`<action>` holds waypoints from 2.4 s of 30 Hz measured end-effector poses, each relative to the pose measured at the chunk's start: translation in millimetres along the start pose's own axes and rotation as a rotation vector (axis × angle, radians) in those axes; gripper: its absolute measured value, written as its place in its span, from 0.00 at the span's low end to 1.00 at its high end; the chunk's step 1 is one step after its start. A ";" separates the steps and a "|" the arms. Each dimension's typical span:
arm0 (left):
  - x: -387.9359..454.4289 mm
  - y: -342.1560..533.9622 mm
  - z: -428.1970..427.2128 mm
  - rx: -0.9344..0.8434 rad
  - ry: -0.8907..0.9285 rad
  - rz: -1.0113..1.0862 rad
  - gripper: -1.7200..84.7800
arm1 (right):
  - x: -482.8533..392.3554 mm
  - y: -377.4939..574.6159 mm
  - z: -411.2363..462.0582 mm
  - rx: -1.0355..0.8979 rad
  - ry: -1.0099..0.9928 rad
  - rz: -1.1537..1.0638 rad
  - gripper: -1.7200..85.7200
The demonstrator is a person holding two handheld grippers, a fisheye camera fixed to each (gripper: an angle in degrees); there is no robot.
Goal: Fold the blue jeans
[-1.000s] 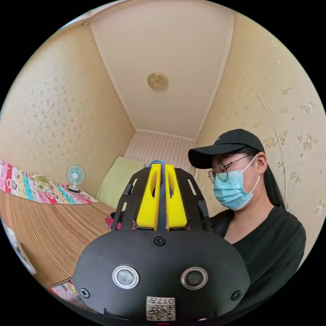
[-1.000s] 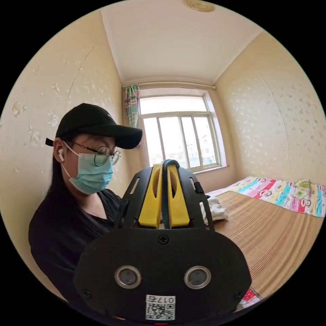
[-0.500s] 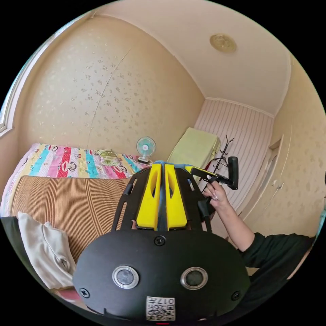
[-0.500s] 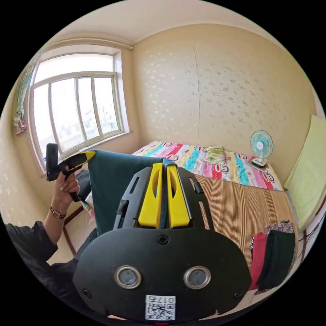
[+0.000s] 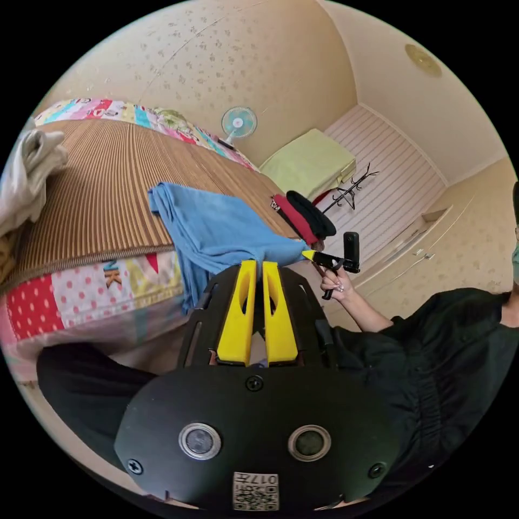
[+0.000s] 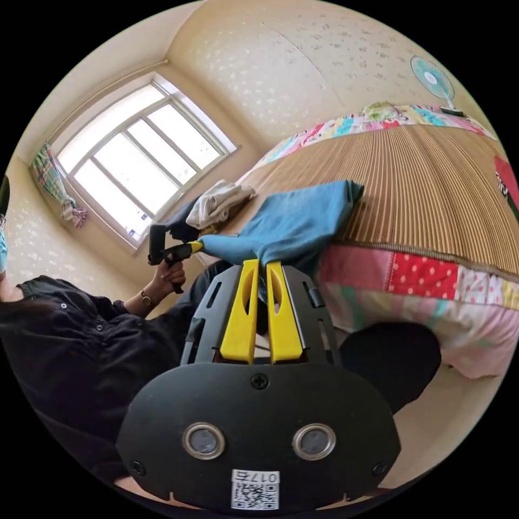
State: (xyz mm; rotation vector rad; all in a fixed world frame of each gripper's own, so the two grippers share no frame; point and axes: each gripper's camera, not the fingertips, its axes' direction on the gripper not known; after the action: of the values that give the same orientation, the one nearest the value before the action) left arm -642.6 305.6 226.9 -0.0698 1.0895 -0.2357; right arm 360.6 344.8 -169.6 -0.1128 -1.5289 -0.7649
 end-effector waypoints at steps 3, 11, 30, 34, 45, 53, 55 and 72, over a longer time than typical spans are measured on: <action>-15.2 17.5 22.2 -0.082 -0.018 -0.051 0.06 | 7.9 0.4 22.0 -0.106 0.067 0.033 0.07; -57.3 -46.4 20.2 -0.022 -0.155 -0.146 0.17 | 22.7 -64.3 -0.6 0.076 0.255 0.124 0.15; -96.0 -144.5 26.4 0.086 -0.219 -0.259 0.10 | 52.2 -117.9 26.1 0.118 -0.267 0.091 0.10; -52.2 -103.0 -69.3 0.315 -0.211 -0.205 0.09 | -22.9 -126.9 -0.4 0.167 -0.383 -0.106 0.10; -8.2 -227.9 -358.6 0.632 -0.606 -0.045 0.10 | -178.0 -366.6 74.7 0.166 -0.377 -0.266 0.12; -168.6 -253.4 -423.1 0.666 -0.630 -0.410 0.18 | -146.1 -405.4 142.0 0.104 -0.169 -0.256 0.16; -160.2 -232.6 -395.1 0.712 -0.631 -0.325 0.17 | -124.8 -381.0 139.8 0.150 -0.126 -0.298 0.15; -129.0 -183.2 -123.9 0.517 -0.271 -0.312 0.16 | 37.3 -295.7 66.9 0.180 0.072 -0.050 0.09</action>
State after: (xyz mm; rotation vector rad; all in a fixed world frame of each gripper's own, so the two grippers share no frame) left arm -837.4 163.7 313.1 0.1889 0.7188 -0.7600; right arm 148.1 138.8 -244.9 0.0859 -1.5290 -0.6600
